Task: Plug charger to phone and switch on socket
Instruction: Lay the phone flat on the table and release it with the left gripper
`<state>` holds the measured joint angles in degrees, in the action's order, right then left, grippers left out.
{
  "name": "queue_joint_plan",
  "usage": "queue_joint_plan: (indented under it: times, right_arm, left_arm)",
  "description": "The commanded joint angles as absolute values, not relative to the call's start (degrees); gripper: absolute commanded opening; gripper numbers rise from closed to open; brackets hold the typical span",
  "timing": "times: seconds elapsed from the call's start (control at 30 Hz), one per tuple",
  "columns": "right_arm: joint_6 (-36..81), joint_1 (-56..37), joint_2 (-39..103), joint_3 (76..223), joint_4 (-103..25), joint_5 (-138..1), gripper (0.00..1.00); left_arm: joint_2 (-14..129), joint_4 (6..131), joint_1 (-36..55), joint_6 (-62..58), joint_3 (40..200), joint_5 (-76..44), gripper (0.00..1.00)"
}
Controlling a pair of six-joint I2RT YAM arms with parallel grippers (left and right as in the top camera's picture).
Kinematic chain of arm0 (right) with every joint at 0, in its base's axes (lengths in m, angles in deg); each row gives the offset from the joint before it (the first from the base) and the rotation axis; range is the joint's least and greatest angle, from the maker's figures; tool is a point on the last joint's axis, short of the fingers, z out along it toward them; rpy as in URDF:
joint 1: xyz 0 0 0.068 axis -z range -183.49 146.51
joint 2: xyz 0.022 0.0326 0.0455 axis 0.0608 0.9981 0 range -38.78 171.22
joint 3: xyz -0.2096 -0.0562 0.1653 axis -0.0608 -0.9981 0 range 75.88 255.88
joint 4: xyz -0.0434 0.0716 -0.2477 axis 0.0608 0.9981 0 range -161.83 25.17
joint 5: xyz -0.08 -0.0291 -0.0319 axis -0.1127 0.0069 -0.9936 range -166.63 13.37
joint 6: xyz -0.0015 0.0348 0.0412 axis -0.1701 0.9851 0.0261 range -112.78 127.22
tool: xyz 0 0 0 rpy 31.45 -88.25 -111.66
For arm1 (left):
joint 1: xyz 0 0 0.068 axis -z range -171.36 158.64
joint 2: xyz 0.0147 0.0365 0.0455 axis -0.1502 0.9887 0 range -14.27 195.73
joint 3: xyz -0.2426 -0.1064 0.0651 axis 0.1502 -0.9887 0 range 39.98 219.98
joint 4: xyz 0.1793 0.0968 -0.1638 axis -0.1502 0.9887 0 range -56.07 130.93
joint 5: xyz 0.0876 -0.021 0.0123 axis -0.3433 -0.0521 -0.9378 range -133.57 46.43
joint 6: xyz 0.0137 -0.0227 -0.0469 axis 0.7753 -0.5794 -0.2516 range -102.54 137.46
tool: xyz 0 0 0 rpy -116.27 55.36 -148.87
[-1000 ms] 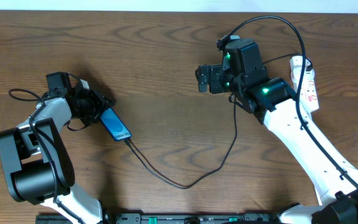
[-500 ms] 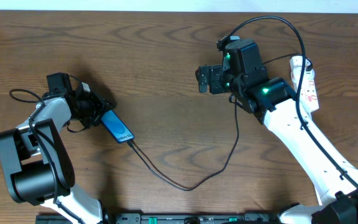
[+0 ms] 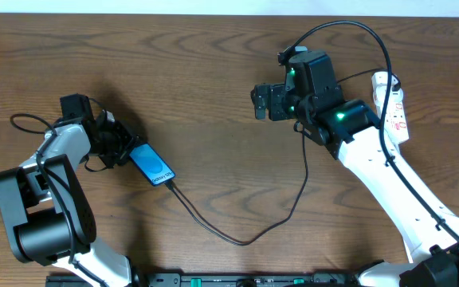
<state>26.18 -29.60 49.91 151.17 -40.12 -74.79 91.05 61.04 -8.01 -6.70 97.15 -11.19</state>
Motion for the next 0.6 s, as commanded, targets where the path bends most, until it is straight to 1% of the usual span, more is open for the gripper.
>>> queue_joint_plan:
  times: [0.0,0.57]
  right_arm:
    - [25.4,-29.9,49.2,151.7,-40.1,-75.2,0.99]
    - [25.4,-29.9,49.2,151.7,-40.0,-75.2,0.99]
  left_arm:
    - [93.1,62.7,-8.0,-6.6,95.6,-17.7,0.40]
    - [93.1,64.3,-8.0,-6.6,95.6,-17.7,0.41]
